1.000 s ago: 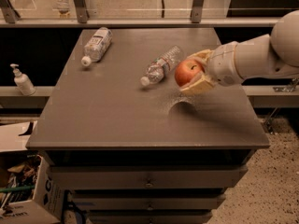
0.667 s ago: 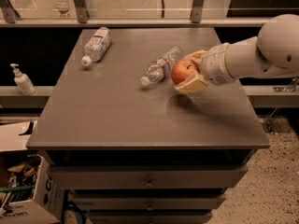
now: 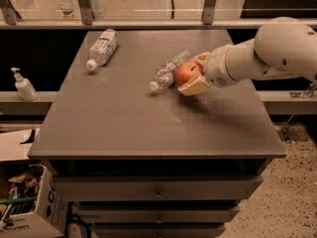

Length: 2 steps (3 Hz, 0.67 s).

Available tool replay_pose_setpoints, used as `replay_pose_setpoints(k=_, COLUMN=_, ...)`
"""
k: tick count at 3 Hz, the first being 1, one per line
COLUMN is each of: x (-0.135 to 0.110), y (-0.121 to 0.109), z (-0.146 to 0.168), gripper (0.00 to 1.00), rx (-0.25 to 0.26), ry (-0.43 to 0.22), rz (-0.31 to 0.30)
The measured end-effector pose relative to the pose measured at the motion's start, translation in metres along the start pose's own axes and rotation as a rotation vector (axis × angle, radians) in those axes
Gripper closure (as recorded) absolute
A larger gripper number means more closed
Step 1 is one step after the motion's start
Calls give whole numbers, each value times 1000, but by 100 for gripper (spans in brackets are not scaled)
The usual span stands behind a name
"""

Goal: Move apple near water bottle

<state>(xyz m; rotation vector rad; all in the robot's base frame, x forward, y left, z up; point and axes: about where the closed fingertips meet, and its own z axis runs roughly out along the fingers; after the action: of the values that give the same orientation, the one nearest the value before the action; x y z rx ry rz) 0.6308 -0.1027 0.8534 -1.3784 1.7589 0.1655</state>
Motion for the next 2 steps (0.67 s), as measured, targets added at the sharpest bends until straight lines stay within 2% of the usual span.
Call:
replay_pose_setpoints(k=1, x=-1, y=3, z=9, gripper=84, rx=-8, ry=20, rz=27)
replay_pose_setpoints(k=2, x=-4, y=7, z=14, gripper=61, rx=-15, ry=35, rz=40)
